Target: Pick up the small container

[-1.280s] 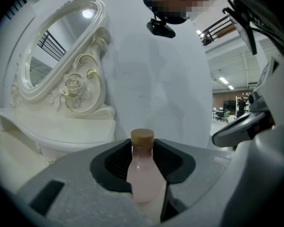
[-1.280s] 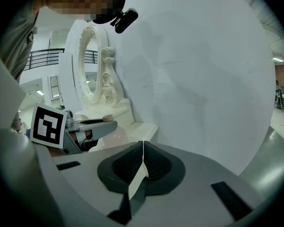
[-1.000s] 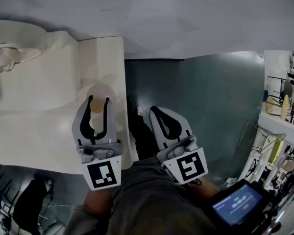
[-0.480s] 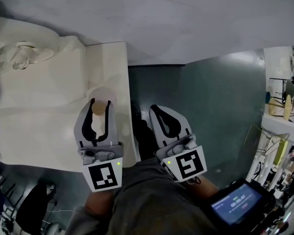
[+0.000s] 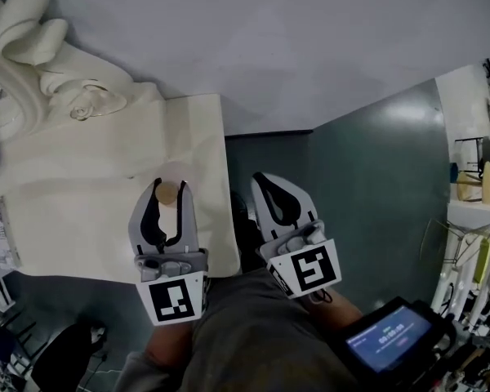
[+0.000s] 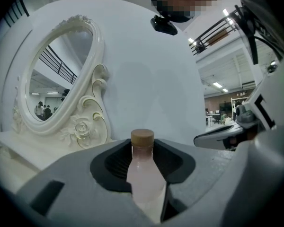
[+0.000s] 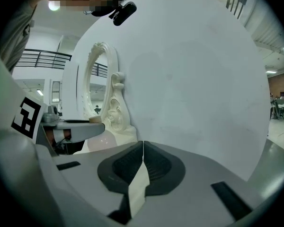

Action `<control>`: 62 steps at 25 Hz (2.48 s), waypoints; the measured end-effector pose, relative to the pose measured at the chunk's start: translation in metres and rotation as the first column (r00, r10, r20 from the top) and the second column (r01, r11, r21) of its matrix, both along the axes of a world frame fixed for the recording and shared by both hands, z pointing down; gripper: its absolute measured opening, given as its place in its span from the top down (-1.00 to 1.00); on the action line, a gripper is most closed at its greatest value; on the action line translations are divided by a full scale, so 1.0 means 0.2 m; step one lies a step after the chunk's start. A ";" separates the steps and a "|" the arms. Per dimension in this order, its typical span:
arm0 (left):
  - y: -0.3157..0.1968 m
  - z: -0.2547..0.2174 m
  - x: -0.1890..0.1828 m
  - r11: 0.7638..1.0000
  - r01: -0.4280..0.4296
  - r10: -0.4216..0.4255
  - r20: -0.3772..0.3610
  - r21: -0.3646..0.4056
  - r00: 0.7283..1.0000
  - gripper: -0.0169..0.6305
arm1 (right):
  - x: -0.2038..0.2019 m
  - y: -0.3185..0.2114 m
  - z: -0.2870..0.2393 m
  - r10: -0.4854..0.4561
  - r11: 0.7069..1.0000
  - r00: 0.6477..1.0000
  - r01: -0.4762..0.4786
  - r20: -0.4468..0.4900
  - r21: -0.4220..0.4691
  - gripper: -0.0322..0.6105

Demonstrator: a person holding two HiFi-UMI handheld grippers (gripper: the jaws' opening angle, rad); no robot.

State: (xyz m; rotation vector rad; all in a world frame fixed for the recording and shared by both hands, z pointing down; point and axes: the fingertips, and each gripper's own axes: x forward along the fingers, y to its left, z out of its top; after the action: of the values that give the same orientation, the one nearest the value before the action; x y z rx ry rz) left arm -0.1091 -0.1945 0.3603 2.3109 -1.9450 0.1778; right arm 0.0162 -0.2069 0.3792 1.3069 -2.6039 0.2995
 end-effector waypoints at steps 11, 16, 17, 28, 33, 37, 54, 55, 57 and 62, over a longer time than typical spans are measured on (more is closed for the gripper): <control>0.27 -0.38 -0.02 0.993 -0.040 0.039 0.009 0.108 0.999 0.49 | -0.05 0.17 -0.35 0.039 0.989 0.999 -0.043 0.029 0.145 0.85; 0.37 -0.50 -0.03 0.987 -0.047 0.043 0.031 0.157 0.999 0.50 | -0.05 0.28 -0.47 0.050 0.978 0.998 -0.055 0.031 0.200 0.85; 0.39 -0.52 -0.03 0.985 -0.047 0.042 0.034 0.165 0.999 0.49 | -0.05 0.29 -0.49 0.051 0.976 0.998 -0.056 0.028 0.210 0.85; 0.49 -0.63 -0.10 0.978 -0.016 0.010 0.031 0.209 0.999 0.49 | -0.05 0.41 -0.62 0.055 0.955 0.998 -0.060 0.022 0.291 0.85; 0.48 -0.65 -0.12 0.977 -0.005 -0.002 0.032 0.214 0.999 0.49 | -0.05 0.41 -0.63 0.058 0.952 0.998 -0.061 0.021 0.299 0.86; 0.48 -0.65 -0.11 0.976 -0.009 0.002 0.030 0.219 1.000 0.49 | -0.04 0.41 -0.64 0.060 0.950 0.998 -0.063 0.018 0.305 0.86; 0.49 -0.64 -0.09 0.977 -0.009 0.003 0.028 0.212 1.000 0.49 | -0.03 0.43 -0.63 0.054 0.948 0.998 -0.055 0.012 0.313 0.86; 0.49 -0.64 -0.09 0.977 -0.010 0.004 0.028 0.211 1.000 0.49 | -0.03 0.43 -0.63 0.055 0.948 0.998 -0.055 0.011 0.313 0.86; 0.49 -0.64 -0.09 0.977 -0.011 0.006 0.028 0.213 1.000 0.49 | -0.03 0.42 -0.63 0.055 0.948 0.998 -0.054 0.007 0.312 0.86; 0.49 -0.64 -0.08 0.977 -0.016 0.010 0.031 0.213 0.999 0.49 | -0.03 0.43 -0.63 0.057 0.948 0.998 -0.057 0.009 0.312 0.86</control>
State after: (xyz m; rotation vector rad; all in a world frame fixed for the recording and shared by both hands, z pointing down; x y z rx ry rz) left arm -0.1261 -0.0970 0.2317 2.4648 -2.0555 0.0037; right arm 0.0108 -0.1216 0.2525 1.4789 -2.6971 -0.1112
